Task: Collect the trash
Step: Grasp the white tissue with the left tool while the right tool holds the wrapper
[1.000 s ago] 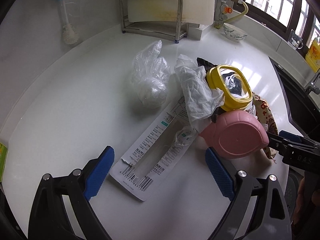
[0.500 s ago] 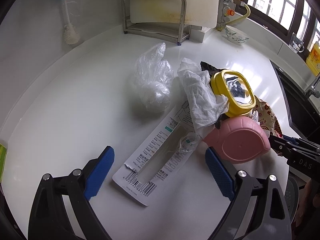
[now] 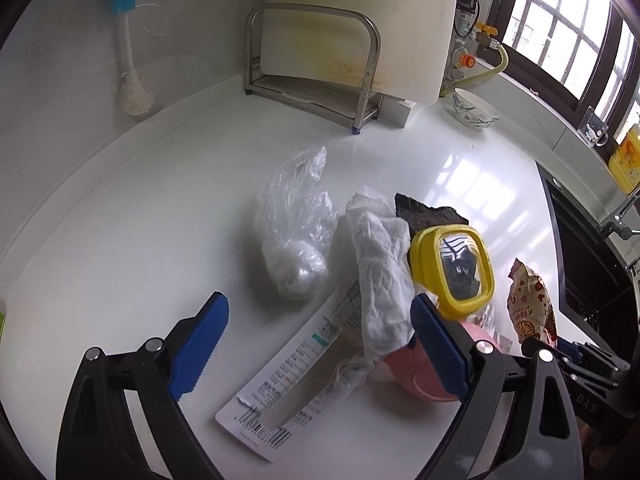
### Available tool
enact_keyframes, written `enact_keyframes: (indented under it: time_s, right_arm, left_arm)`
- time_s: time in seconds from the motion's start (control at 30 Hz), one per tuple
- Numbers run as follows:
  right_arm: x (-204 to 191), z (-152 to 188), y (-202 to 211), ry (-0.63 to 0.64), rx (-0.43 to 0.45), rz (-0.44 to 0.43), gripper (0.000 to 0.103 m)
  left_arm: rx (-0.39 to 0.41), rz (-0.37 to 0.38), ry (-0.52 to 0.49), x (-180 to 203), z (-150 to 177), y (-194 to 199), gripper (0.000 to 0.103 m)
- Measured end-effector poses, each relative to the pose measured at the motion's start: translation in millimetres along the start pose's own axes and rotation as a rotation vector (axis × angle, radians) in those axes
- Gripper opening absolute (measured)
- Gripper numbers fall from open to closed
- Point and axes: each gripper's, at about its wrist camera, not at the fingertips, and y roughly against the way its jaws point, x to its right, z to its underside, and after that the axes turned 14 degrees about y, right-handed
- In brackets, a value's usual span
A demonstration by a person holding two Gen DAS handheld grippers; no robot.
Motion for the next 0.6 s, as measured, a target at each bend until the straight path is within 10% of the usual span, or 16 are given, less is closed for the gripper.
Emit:
enact_keyframes:
  time_s: [0.23, 0.6]
  right_arm:
    - [0.1, 2.8, 5.0, -0.005, 0.007, -0.002, 0.034]
    - [3.3, 4.2, 7.3, -0.014, 0.012, -0.003, 0.034]
  left_arm:
    - [-0.04, -0.003, -0.049, 16.2, -0.5, -22.6, 0.074]
    - [-0.086, 0.028, -0.066, 22.3, 9.6, -24.8, 0.008]
